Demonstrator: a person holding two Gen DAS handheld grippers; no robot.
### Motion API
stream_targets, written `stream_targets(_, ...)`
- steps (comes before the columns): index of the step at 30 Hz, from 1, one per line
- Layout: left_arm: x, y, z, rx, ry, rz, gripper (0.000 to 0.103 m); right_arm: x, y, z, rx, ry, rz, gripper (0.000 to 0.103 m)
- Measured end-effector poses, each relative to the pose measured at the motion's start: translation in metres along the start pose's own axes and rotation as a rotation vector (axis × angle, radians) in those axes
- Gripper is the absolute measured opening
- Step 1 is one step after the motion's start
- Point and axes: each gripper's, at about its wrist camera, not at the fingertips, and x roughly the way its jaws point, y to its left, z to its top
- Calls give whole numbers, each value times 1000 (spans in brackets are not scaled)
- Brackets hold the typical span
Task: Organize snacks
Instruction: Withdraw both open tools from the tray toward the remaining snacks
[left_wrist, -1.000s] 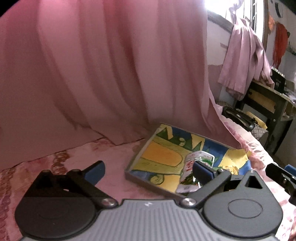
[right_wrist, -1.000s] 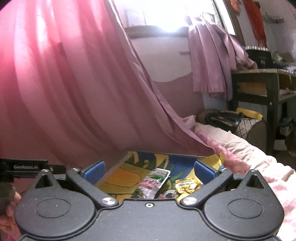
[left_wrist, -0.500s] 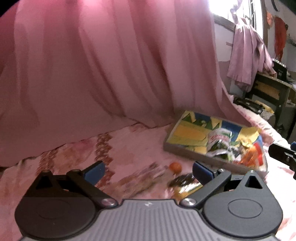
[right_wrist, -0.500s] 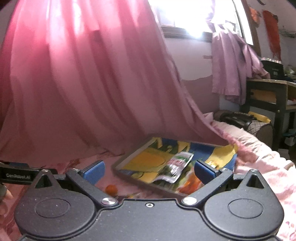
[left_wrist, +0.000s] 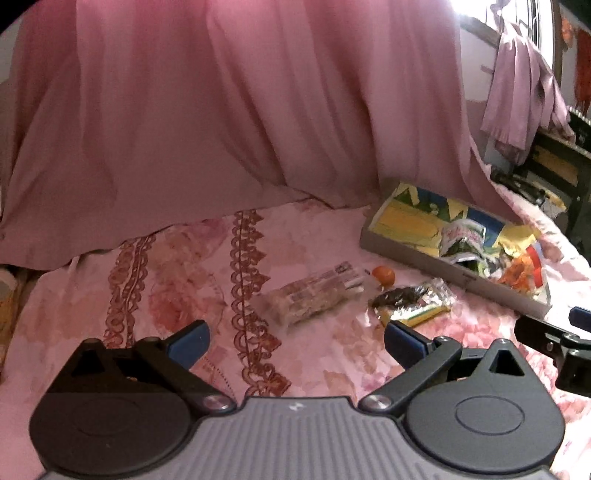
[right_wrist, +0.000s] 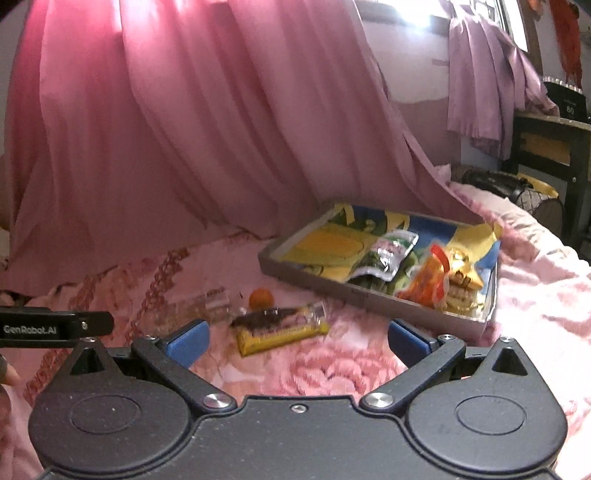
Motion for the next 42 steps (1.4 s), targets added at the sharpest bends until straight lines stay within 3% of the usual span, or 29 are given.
stream_targets(10,14,1,-2,10,95,31,103,21,-12,-8,124,130,-15,102)
stream_targets(24,52,-4,10,90,256,-12,103,48,-7,-15,97,229,-33,102)
stream_targets(30,81,2,32,126,237,-14,103,74,-4,-16,90,275,-25,102)
stream_targets(35,107,3,48,231,193,-5,103,94,0,-15,72,288,-24,102)
stream_targets(40,132,3,54,286,239,-88,103,112,1,-12,72,288,12,102)
stream_targets(42,139,-1,53,329,240,-84,103,119,3,-8,38,277,23,102)
